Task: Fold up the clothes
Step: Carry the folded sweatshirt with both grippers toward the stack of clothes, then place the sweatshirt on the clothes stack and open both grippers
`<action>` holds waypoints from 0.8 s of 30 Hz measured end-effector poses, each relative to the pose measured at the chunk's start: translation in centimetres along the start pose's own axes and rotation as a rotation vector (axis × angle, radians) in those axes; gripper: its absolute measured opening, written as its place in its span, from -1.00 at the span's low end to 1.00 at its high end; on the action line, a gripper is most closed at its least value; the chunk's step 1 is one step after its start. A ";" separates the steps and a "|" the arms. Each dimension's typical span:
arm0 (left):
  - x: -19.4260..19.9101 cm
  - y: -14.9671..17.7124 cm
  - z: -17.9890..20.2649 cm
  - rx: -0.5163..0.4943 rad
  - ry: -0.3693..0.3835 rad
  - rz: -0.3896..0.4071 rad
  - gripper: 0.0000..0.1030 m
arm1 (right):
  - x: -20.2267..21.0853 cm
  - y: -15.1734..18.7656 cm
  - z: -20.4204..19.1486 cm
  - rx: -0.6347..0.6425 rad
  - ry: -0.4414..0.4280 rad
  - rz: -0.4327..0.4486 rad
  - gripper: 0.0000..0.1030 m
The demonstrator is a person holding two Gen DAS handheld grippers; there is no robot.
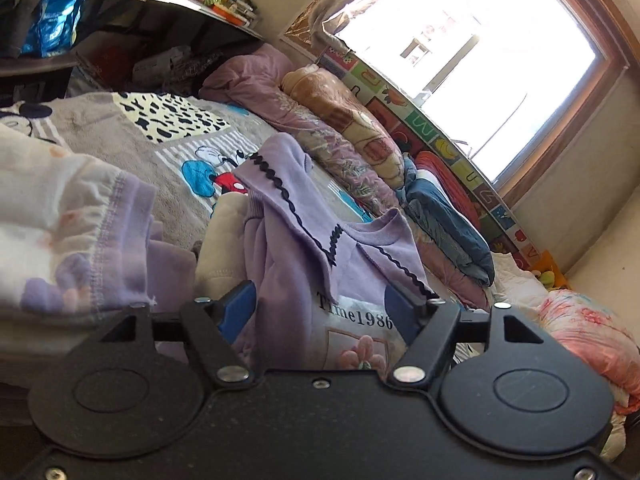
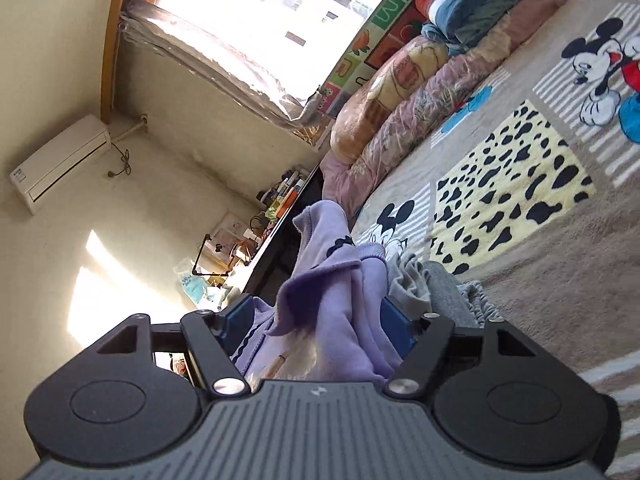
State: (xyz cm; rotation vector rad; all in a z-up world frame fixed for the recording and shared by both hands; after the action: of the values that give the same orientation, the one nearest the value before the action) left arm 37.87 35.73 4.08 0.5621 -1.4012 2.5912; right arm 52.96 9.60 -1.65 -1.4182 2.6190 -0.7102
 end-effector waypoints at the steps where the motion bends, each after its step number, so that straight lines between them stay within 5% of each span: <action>1: 0.9 0.1 0.7 -0.031 -0.007 0.011 0.48 | 0.8 0.0 -0.4 0.019 0.005 0.001 0.51; 5: 4.3 2.0 1.8 -0.126 -0.027 0.015 0.66 | 4.0 0.0 -2.0 0.097 0.024 0.007 0.65; 14: 10.9 8.5 4.0 -0.286 -0.098 -0.038 0.99 | 13.5 6.0 -6.8 0.287 0.184 -0.085 0.99; 20: 14.4 8.3 6.8 -0.375 -0.298 -0.008 0.99 | 18.5 9.2 -11.3 0.413 0.291 -0.100 1.00; 24: 16.8 7.2 8.7 -0.437 -0.328 0.003 0.99 | 19.8 10.1 -14.4 0.530 0.368 -0.105 1.00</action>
State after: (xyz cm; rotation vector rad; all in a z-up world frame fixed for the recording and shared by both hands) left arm 22.55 23.67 9.32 0.9349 -1.9907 2.1530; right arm 29.78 3.40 9.66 -1.3588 2.3130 -1.6659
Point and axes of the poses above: each gripper's, at about its wrist camera, not at the fingertips, and x roughly against the way its jaws point, z to its right, y to its underside, the point moved 4 cm from there along -x, roughly the way its jaws point, and after that the axes turned 8 degrees about -x, right-handed, at the moved point
